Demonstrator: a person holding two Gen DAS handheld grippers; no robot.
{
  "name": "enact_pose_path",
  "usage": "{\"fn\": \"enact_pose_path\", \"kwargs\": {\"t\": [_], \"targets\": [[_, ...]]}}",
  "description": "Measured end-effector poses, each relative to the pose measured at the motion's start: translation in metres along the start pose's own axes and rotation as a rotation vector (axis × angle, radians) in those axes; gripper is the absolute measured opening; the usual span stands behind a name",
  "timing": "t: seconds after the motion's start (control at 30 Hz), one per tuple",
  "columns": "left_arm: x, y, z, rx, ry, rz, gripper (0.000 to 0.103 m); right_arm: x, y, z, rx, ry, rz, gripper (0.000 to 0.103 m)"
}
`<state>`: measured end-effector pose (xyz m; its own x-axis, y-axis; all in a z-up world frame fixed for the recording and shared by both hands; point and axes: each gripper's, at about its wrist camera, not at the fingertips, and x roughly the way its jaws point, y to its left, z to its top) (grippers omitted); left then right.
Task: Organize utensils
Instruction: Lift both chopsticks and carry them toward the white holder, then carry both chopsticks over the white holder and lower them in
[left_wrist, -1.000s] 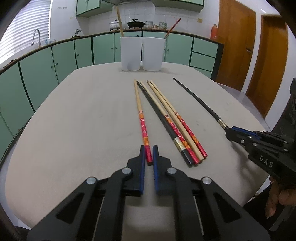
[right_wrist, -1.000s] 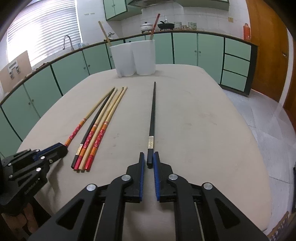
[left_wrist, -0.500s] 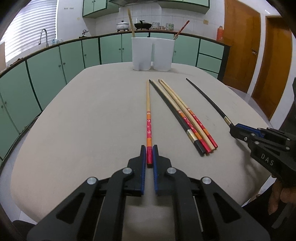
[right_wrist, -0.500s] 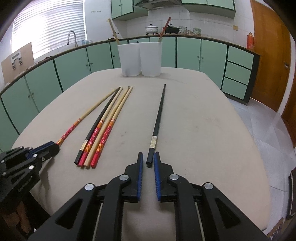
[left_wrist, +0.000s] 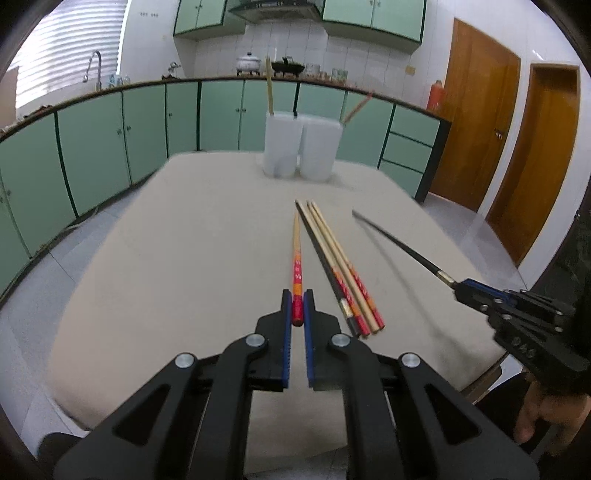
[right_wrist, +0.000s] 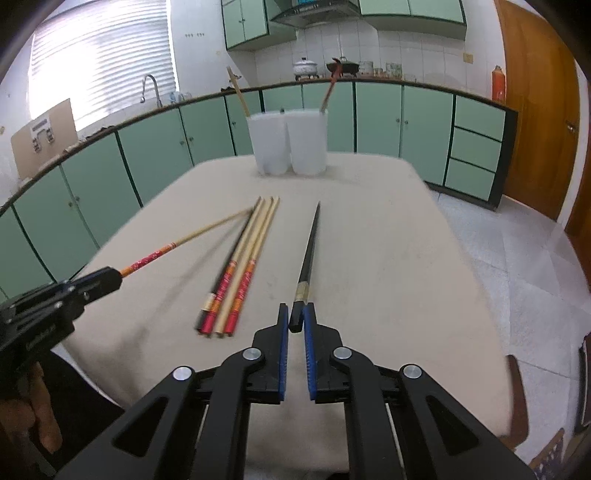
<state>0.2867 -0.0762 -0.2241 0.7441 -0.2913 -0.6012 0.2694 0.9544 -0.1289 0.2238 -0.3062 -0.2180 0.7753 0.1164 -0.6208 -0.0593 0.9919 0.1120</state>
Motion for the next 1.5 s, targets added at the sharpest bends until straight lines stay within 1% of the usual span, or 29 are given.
{"fn": "enact_pose_path", "kwargs": {"t": [0.17,0.23,0.4,0.5,0.63,0.7,0.77,0.83,0.9,0.93,0.97,1.0,1.03,1.13,1.2,1.27,1.33,1.37,1.5], "targets": [[-0.029,0.009,0.022,-0.007,-0.028,0.003,0.005,-0.038,0.002,0.033,-0.019,-0.015,0.036,0.008],[-0.038,0.011,0.033,-0.007,-0.029,-0.005,0.005,-0.053,0.003,0.052,-0.033,-0.016,0.052,0.008],[-0.054,0.015,0.060,0.011,-0.028,-0.025,0.005,-0.073,0.007,0.096,-0.088,-0.013,0.081,0.008],[-0.054,0.014,0.071,0.033,-0.017,-0.031,0.005,-0.070,0.012,0.120,-0.125,0.003,0.096,0.007],[-0.046,0.015,0.090,0.050,0.027,-0.059,0.005,-0.048,0.015,0.150,-0.149,0.047,0.106,0.007],[-0.045,0.018,0.100,0.050,0.030,-0.063,0.005,-0.041,0.015,0.160,-0.156,0.053,0.098,0.007],[-0.046,0.019,0.106,0.064,0.011,-0.052,0.005,-0.044,0.011,0.159,-0.143,0.038,0.096,0.007],[-0.042,0.022,0.104,0.065,0.001,-0.042,0.005,-0.042,0.006,0.144,-0.119,0.039,0.097,0.007],[-0.042,0.025,0.098,0.044,-0.009,-0.043,0.005,-0.039,-0.002,0.109,-0.076,0.023,0.093,0.007],[-0.042,0.026,0.097,0.039,-0.010,-0.043,0.005,-0.037,-0.005,0.090,-0.060,0.018,0.083,0.010],[-0.041,0.027,0.095,0.029,-0.004,-0.049,0.005,-0.036,-0.008,0.057,-0.030,0.015,0.071,0.011],[-0.038,0.028,0.092,0.014,0.010,-0.058,0.005,-0.034,-0.010,0.041,-0.009,0.026,0.073,0.018],[-0.036,0.028,0.092,0.011,0.017,-0.060,0.005,-0.030,-0.012,0.013,0.011,0.058,0.069,0.019],[-0.034,0.027,0.090,0.013,0.027,-0.060,0.005,-0.028,-0.011,-0.036,0.028,0.114,0.056,0.019],[-0.034,0.025,0.091,0.014,0.022,-0.058,0.005,-0.024,-0.011,-0.053,0.035,0.142,0.042,0.020],[-0.033,0.025,0.091,0.010,0.018,-0.057,0.005,-0.016,-0.010,-0.064,0.046,0.184,0.048,0.021],[-0.031,0.024,0.091,0.007,0.023,-0.055,0.005,-0.010,-0.010,-0.072,0.046,0.209,0.035,0.021],[-0.031,0.023,0.091,0.007,0.024,-0.054,0.005,-0.006,-0.010,-0.072,0.050,0.222,0.032,0.021],[-0.033,0.022,0.093,0.011,0.018,-0.049,0.005,-0.006,-0.013,-0.074,0.062,0.225,0.022,0.021]]}}
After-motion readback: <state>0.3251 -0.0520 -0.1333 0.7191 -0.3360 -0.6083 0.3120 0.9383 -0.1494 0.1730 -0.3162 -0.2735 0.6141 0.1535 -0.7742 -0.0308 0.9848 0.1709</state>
